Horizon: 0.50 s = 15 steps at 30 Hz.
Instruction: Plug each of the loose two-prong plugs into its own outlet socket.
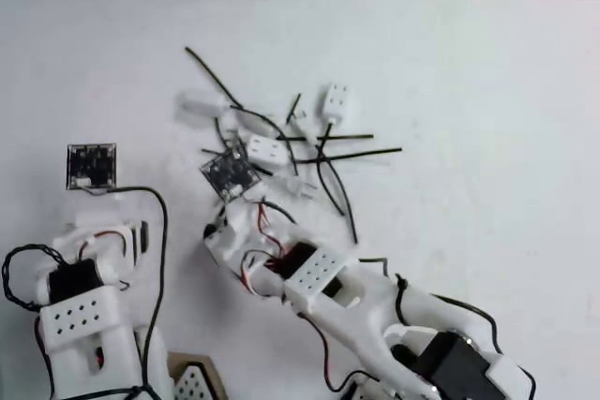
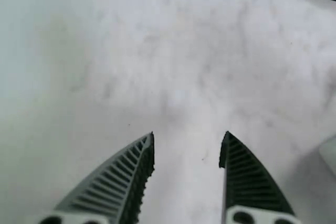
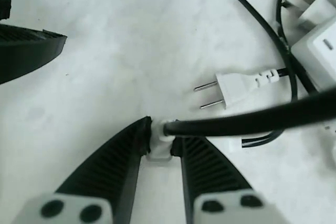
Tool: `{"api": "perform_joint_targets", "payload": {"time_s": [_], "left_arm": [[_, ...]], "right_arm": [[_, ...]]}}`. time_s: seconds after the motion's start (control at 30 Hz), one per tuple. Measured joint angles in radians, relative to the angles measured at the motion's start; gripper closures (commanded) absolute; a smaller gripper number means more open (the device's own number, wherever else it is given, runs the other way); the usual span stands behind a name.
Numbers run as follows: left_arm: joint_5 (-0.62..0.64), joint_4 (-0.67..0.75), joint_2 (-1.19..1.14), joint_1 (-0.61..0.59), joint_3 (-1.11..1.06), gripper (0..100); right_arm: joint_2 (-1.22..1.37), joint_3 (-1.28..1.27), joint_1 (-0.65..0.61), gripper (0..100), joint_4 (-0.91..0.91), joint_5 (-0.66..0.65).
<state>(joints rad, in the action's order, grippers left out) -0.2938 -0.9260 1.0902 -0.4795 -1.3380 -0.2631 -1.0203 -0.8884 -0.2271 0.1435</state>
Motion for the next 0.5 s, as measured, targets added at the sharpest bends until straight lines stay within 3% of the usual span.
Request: {"api": "perform_joint_targets", "payload": {"time_s": [0.5], "left_arm": [[0.0,0.02,0.0,0.0,-0.02,79]], "right_arm": [[0.017,0.005,-0.037,98.2,-0.114,-0.16]]}}
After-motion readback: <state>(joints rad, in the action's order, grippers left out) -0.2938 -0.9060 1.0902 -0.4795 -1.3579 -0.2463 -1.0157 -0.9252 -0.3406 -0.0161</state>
